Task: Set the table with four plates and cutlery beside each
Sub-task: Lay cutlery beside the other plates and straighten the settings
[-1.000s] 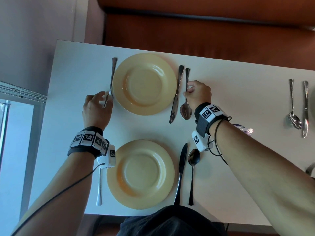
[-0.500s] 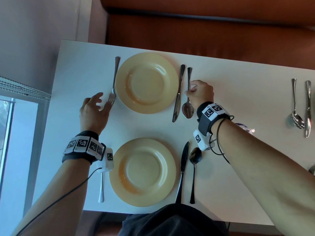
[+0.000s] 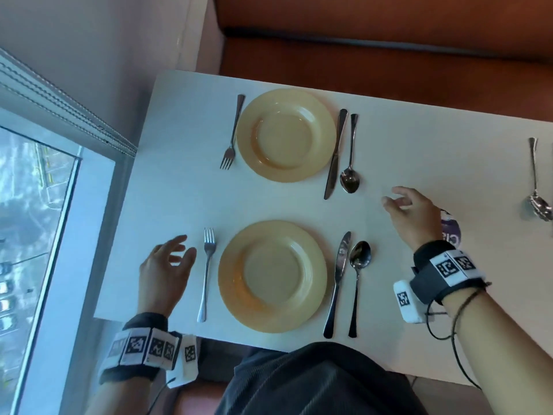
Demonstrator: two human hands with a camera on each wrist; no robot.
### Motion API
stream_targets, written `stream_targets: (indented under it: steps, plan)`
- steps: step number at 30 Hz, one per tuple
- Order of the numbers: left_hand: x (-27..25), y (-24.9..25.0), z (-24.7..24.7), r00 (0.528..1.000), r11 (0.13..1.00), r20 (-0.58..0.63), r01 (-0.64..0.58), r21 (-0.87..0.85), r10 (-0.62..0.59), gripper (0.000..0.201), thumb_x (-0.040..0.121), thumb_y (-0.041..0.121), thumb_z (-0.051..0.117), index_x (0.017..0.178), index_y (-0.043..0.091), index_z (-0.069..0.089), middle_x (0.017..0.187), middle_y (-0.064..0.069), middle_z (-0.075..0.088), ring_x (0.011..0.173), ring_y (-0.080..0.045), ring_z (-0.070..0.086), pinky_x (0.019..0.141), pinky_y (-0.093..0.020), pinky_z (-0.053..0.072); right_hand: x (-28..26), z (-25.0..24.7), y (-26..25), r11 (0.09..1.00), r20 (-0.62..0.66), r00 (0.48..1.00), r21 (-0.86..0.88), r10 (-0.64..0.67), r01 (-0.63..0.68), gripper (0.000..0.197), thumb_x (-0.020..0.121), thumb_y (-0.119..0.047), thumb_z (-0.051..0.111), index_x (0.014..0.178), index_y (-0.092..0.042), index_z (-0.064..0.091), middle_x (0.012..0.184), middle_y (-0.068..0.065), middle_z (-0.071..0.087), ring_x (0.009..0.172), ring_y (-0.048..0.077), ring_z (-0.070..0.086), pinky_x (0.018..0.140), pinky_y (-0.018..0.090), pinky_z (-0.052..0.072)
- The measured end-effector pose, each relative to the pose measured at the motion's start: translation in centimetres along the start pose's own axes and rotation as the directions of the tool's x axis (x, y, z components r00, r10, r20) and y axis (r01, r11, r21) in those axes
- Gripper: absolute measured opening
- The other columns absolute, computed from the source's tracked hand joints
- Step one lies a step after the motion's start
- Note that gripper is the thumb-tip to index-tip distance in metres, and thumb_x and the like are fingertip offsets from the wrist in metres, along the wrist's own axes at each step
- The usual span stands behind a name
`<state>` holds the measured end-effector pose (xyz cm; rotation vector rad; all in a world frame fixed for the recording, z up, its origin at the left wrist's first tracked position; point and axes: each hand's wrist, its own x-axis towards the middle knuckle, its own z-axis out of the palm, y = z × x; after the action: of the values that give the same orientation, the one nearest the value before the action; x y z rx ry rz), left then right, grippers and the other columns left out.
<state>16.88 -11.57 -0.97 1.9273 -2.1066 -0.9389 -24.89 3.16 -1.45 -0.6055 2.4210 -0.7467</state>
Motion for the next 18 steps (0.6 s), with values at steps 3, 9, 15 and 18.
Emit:
stream_targets:
  steps: [3, 9, 15, 18]
  plan:
    - [-3.0, -2.2, 1.2, 0.995, 0.996, 0.026, 0.091, 0.02, -0.091, 0.032, 0.089, 0.028, 0.066, 0.12, 0.019, 0.067, 0.111, -0.007, 0.069, 0.085, -0.019, 0.067, 0.082, -0.031, 0.05, -4.1, -0.5, 3.5, 0.999, 0.045, 0.998, 0.025, 0.046, -0.047, 0.034, 0.091, -0.031, 0.065, 0.122, -0.018, 0.062, 0.092, -0.003, 0.064, 0.092, 0.026, 0.064, 0.084, 0.04, 0.051]
    - [-7.0, -3.9, 2.9, 0.986, 0.985, 0.036, 0.162, 0.057, -0.165, 0.034, 0.087, 0.028, 0.064, 0.121, 0.021, 0.066, 0.112, -0.003, 0.067, 0.088, -0.02, 0.066, 0.085, -0.033, 0.049, -12.4, -0.8, 8.9, 0.996, 0.137, 0.987, -0.017, 0.084, -0.083, 0.031, 0.091, -0.028, 0.065, 0.12, -0.016, 0.064, 0.093, -0.002, 0.064, 0.089, 0.022, 0.063, 0.088, 0.039, 0.051]
    - [-9.4, -4.3, 4.1, 0.992, 0.99, 0.015, 0.12, 0.077, -0.121, 0.036, 0.086, 0.027, 0.066, 0.122, 0.022, 0.065, 0.11, -0.003, 0.064, 0.092, -0.024, 0.065, 0.089, -0.037, 0.051, -19.3, -0.5, 13.9, 0.991, 0.21, 0.969, -0.033, 0.133, -0.129, 0.019, 0.091, -0.027, 0.065, 0.109, -0.02, 0.067, 0.098, -0.001, 0.067, 0.092, 0.019, 0.063, 0.085, 0.033, 0.048]
    - [-10.4, -4.2, 4.6, 0.995, 0.99, 0.015, 0.093, 0.106, -0.095, 0.038, 0.087, 0.026, 0.065, 0.125, 0.022, 0.062, 0.112, -0.004, 0.063, 0.097, -0.025, 0.063, 0.087, -0.035, 0.047, -22.8, -0.4, 16.9, 0.982, 0.282, 0.94, -0.057, 0.19, -0.182, 0.007, 0.09, -0.025, 0.065, 0.095, -0.027, 0.069, 0.096, -0.004, 0.069, 0.089, 0.019, 0.065, 0.086, 0.039, 0.055]
